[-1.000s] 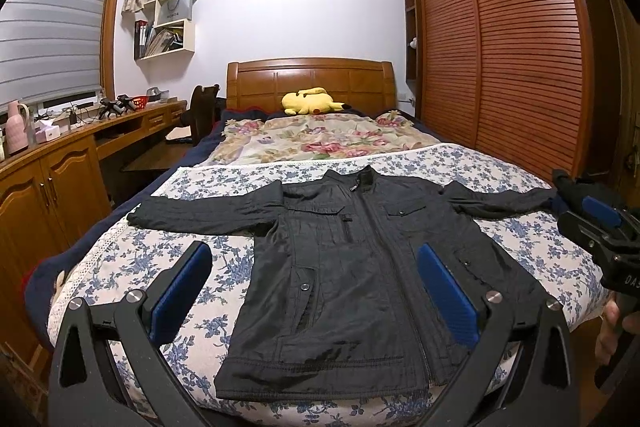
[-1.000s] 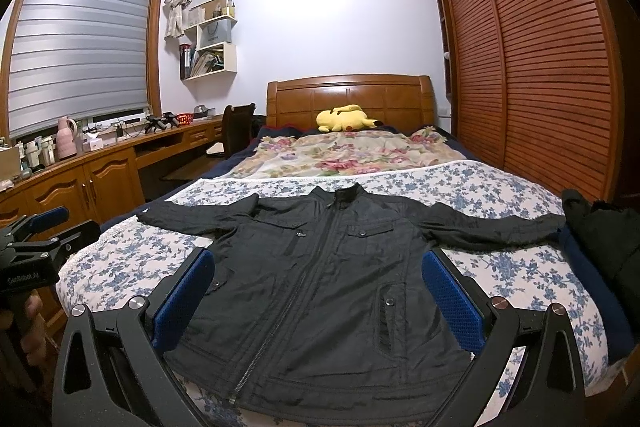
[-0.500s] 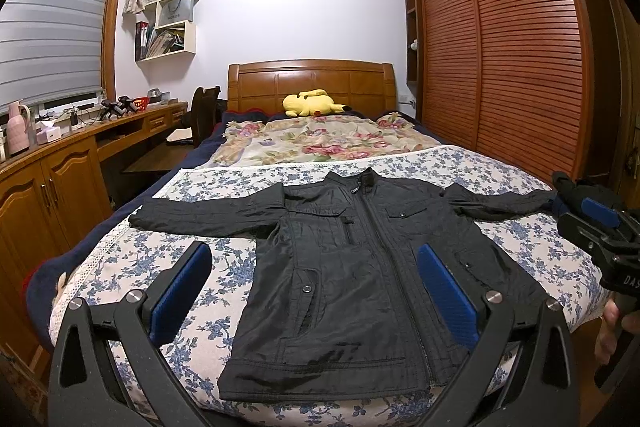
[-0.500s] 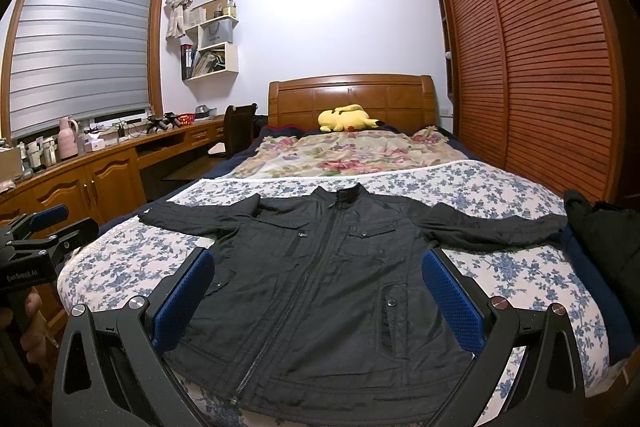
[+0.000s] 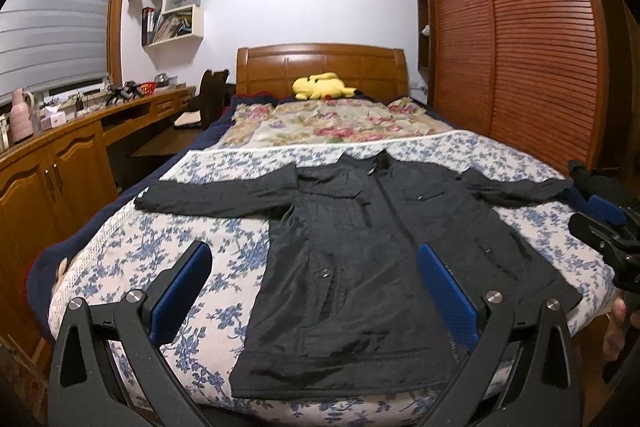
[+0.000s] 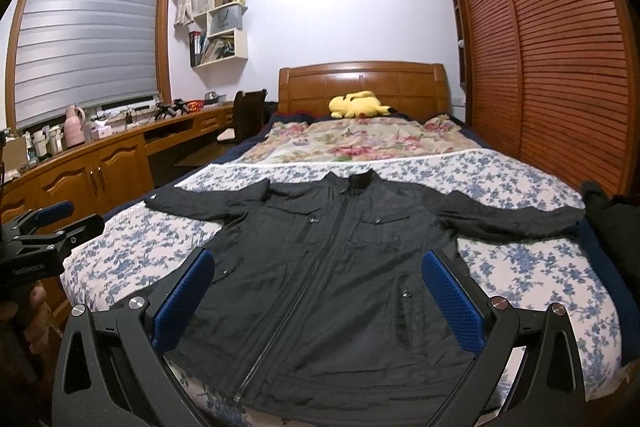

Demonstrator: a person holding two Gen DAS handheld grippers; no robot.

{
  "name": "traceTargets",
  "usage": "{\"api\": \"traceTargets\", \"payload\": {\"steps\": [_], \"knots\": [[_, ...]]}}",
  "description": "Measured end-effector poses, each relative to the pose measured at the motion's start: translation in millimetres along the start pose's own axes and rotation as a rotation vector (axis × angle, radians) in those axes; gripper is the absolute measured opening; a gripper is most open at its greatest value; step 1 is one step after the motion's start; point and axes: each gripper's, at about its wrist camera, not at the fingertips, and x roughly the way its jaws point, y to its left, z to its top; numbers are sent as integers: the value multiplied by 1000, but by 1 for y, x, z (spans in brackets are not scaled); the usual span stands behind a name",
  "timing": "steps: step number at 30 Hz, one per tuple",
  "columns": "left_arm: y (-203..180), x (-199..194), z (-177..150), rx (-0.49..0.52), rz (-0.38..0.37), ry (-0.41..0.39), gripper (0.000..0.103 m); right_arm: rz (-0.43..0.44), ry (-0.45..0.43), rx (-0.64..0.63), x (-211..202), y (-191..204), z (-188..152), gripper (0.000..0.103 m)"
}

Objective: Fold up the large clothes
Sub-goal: 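Move the left gripper down to the side edge of the black jacket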

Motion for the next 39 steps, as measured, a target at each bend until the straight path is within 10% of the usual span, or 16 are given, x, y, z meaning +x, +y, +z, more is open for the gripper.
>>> {"api": "traceTargets", "payload": {"steps": [19, 39], "knots": [[45, 83, -40, -35, 51, 106, 103, -7, 139, -12, 83, -1, -10, 103], [82, 186, 46, 56, 50, 71, 103, -22, 191, -70, 137, 6, 12, 103]]}}
